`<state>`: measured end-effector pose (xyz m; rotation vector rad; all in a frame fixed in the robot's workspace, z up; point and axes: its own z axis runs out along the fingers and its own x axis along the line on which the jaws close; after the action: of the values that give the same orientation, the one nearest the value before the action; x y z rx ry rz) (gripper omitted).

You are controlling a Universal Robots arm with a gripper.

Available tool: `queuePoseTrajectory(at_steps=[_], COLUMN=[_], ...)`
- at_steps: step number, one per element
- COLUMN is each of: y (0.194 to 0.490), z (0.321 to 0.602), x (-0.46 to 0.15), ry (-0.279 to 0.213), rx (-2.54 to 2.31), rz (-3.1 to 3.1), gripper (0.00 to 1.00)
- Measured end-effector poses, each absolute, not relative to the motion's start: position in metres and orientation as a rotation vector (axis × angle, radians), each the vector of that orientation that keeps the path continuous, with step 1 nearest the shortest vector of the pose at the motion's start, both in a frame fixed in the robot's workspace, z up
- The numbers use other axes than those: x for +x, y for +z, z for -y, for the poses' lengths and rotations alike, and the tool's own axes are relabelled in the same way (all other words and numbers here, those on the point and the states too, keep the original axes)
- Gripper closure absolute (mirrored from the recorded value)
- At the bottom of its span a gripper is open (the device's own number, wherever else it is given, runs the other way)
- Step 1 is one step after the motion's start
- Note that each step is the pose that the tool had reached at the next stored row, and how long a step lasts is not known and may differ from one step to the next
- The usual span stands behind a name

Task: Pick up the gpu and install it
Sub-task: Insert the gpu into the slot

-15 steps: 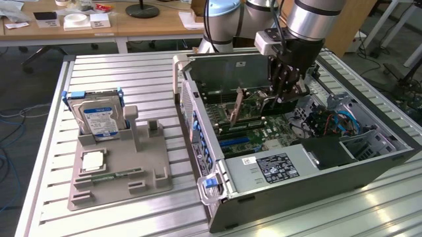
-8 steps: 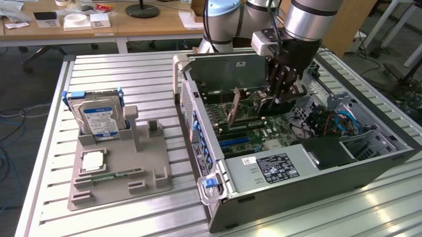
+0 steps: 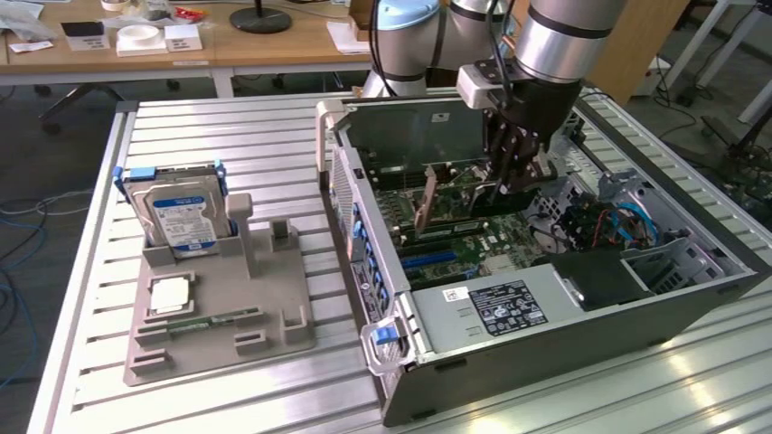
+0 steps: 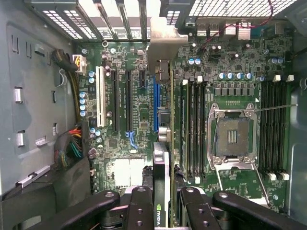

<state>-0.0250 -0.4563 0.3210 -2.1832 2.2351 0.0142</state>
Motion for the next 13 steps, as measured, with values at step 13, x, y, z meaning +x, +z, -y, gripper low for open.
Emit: queuePoseTrajectory(at_steps=[13], y=[0.308], z=[0.456], x=[-0.025], ry=[0.014], rx=[-2.183], rz=[-2.235], gripper=[0.73])
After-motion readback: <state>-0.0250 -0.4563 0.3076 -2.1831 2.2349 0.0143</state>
